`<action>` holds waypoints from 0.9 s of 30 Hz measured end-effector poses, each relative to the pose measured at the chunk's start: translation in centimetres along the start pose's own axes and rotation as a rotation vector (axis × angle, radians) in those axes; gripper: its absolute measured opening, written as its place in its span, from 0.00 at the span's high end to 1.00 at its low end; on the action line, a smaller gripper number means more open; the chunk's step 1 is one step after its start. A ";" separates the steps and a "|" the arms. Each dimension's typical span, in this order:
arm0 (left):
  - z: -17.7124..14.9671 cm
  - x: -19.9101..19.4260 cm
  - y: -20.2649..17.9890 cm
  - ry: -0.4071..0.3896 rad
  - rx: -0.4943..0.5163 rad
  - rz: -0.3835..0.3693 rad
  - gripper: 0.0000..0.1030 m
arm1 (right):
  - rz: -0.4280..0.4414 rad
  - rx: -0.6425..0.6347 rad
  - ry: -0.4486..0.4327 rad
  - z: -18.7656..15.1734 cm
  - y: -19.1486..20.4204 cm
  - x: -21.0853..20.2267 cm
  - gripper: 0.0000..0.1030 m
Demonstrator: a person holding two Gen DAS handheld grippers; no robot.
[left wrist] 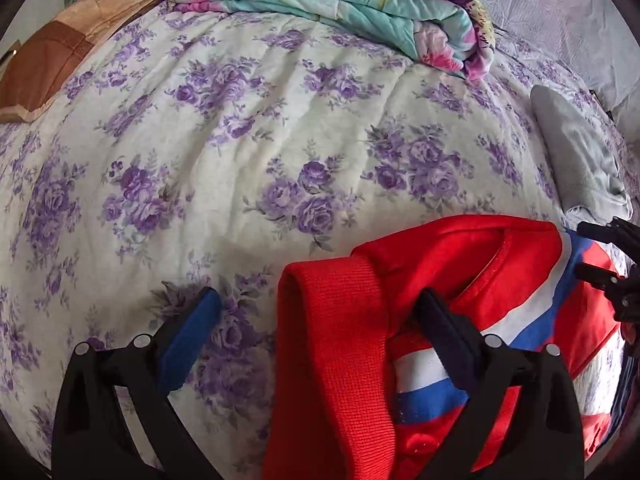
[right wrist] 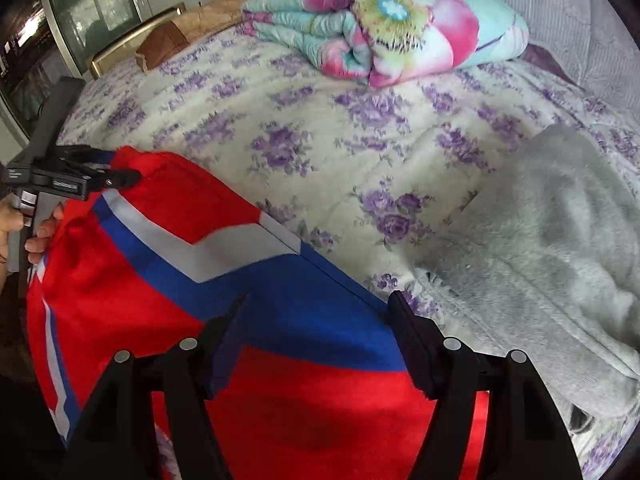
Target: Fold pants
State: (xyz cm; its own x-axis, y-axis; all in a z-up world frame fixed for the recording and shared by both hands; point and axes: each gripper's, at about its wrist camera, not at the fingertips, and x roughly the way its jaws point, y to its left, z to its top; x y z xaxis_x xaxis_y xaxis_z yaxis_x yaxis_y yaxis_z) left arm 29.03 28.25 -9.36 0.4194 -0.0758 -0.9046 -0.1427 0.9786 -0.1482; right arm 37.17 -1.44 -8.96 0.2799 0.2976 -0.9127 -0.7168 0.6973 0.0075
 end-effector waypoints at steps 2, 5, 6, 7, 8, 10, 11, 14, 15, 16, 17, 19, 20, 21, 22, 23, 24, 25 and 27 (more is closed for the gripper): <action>0.1 -0.3 -0.3 -0.012 0.021 -0.036 0.42 | -0.018 -0.009 -0.020 -0.3 -0.2 0.2 0.78; 0.2 -1.7 -1.0 -0.048 0.049 -0.059 0.60 | 0.004 0.005 -0.116 -0.8 -0.5 -2.6 0.96; 0.3 -2.3 -1.3 -0.060 0.054 -0.069 0.63 | 0.000 -0.008 -0.152 -1.1 -0.3 -3.9 0.96; 0.2 -3.0 -1.4 -0.080 0.057 -0.070 0.63 | -0.006 -0.014 -0.185 -1.6 0.0 -5.3 0.96; 0.1 -3.8 -1.6 -0.100 0.062 -0.075 0.64 | -0.005 -0.016 -0.211 -2.0 0.3 -6.5 0.97; -0.1 -5.7 -2.0 -0.143 0.073 -0.084 0.65 | -0.015 -0.028 -0.268 -3.3 1.4 -9.5 0.97; -0.3 -6.8 -2.0 -0.162 0.074 -0.097 0.65 | -0.018 -0.036 -0.297 -4.1 2.2 -11.2 0.97; -1.8 -10.3 -2.2 -0.208 0.099 -0.134 0.67 | -0.009 -0.070 -0.377 -7.4 5.7 -16.3 0.97; -2.6 -11.5 -2.3 -0.221 0.108 -0.143 0.67 | -0.005 -0.094 -0.396 -9.0 7.3 -17.9 0.97; -3.7 -12.8 -2.2 -0.233 0.118 -0.154 0.67 | 0.004 -0.125 -0.414 -10.8 9.1 -19.3 0.97; -5.0 -14.0 -2.0 -0.245 0.126 -0.161 0.67 | 0.024 -0.146 -0.425 -12.9 11.0 -20.4 0.97; -8.1 -16.1 -1.6 -0.264 0.143 -0.171 0.67 | 0.088 -0.174 -0.424 -17.2 15.0 -21.2 0.96; -9.8 -16.7 -1.4 -0.266 0.147 -0.169 0.66 | 0.121 -0.180 -0.417 -19.2 16.8 -20.7 0.96; -11.6 -17.0 -1.1 -0.264 0.146 -0.166 0.65 | 0.161 -0.178 -0.403 -21.1 18.5 -19.7 0.96; -13.4 -17.0 -0.9 -0.253 0.138 -0.161 0.61 | 0.187 -0.171 -0.377 -22.9 19.9 -18.2 0.96; -15.1 -16.4 -0.5 -0.232 0.125 -0.151 0.52 | 0.198 -0.156 -0.347 -24.5 21.0 -16.3 0.96; -16.5 -15.5 -0.1 -0.206 0.109 -0.147 0.47 | 0.207 -0.135 -0.308 -25.7 21.7 -14.3 0.96; -17.9 -14.4 0.5 -0.183 0.087 -0.153 0.42 | 0.210 -0.101 -0.281 -26.6 21.9 -12.5 0.96; -19.9 -12.1 2.1 -0.121 0.021 -0.185 0.42 | 0.230 -0.027 -0.289 -27.7 21.1 -10.3 0.96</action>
State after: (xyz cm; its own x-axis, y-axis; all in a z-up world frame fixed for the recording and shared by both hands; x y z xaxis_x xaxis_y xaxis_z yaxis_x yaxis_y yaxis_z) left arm 5.81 27.43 -6.68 0.5415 -0.2323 -0.8079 -0.0351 0.9540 -0.2979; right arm 1.48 -7.84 -10.75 0.2758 0.6188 -0.7355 -0.7974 0.5745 0.1843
